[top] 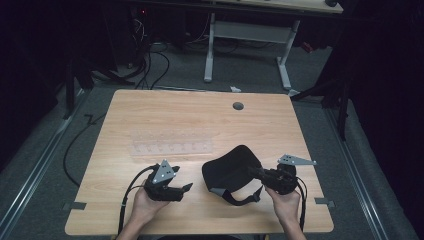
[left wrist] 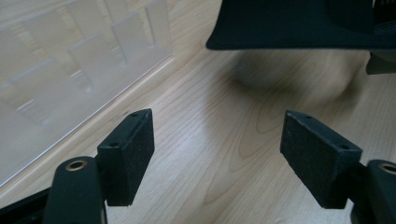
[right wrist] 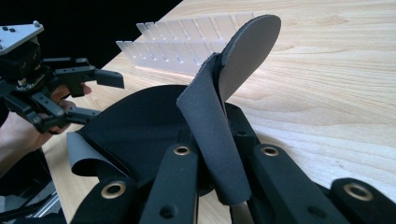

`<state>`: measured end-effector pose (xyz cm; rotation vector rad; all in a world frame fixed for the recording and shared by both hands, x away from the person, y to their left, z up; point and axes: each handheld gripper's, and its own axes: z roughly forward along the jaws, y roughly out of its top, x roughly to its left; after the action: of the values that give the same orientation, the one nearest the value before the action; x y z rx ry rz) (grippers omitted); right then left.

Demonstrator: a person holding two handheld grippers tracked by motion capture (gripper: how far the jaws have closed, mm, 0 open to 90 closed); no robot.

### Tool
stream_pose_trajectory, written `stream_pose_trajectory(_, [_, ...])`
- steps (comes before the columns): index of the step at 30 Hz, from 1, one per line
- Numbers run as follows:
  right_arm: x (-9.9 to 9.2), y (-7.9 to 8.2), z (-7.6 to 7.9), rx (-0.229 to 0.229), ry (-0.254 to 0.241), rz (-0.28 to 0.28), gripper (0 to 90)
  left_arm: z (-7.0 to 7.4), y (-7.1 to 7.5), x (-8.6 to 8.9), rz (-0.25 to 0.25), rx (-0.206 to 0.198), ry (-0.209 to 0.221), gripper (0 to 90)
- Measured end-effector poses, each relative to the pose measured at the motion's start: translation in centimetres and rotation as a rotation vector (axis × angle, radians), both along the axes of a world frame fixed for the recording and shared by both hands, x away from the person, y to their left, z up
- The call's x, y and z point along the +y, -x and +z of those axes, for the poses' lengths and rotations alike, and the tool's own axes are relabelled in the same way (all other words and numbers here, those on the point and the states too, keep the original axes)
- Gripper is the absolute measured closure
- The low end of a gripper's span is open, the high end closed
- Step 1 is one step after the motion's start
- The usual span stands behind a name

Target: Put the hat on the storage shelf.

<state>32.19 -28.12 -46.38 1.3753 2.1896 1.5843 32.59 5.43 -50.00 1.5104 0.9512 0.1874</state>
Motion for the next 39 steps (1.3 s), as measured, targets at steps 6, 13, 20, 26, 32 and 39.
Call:
stream_pose_trajectory(6, [0.6,0.2,0.1,0.008,0.02,-0.005,84.6,-0.2,0.2,-1.5,-0.053,-0.017,-0.021,26.6])
stream_pose_trajectory(13, [0.7,0.3,0.2,0.044,-0.015,-0.01,84.7,0.9,0.9,-2.8,-0.081,-0.041,-0.011,26.9])
stream_pose_trajectory(20, [1.6,0.6,0.7,0.051,0.033,-0.017,84.7,1.0,0.7,-3.2,-0.128,-0.063,-0.024,27.4])
stream_pose_trajectory(26, [2.8,0.8,0.3,0.081,0.038,-0.028,84.6,0.9,0.8,-2.9,-0.16,-0.063,-0.033,27.3])
stream_pose_trajectory(32, [3.4,1.2,1.0,0.095,0.052,-0.035,84.6,1.0,1.3,-3.1,-0.193,-0.066,-0.021,29.7])
stream_pose_trajectory(39, [4.5,1.6,1.5,0.068,0.004,0.001,84.6,2.1,1.7,-3.4,-0.188,-0.07,-0.098,36.6])
